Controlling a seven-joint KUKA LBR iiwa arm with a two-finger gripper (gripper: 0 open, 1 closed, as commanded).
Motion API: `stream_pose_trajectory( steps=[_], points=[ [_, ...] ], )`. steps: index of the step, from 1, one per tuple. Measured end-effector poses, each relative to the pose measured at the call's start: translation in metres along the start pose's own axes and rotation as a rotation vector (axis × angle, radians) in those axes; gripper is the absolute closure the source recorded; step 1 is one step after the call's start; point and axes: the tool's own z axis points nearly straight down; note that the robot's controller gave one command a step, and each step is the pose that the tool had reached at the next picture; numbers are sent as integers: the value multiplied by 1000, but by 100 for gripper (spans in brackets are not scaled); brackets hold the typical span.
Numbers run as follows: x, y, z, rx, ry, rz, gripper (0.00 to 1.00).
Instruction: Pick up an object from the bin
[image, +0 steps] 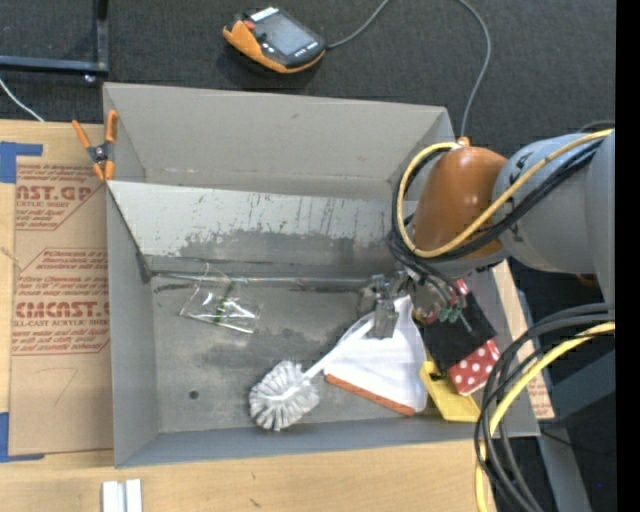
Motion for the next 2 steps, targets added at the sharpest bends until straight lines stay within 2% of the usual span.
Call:
stream_pose_trajectory(
  steps=[2],
  points=[
    [1,0,-2,0,1,0,100]
  ],
)
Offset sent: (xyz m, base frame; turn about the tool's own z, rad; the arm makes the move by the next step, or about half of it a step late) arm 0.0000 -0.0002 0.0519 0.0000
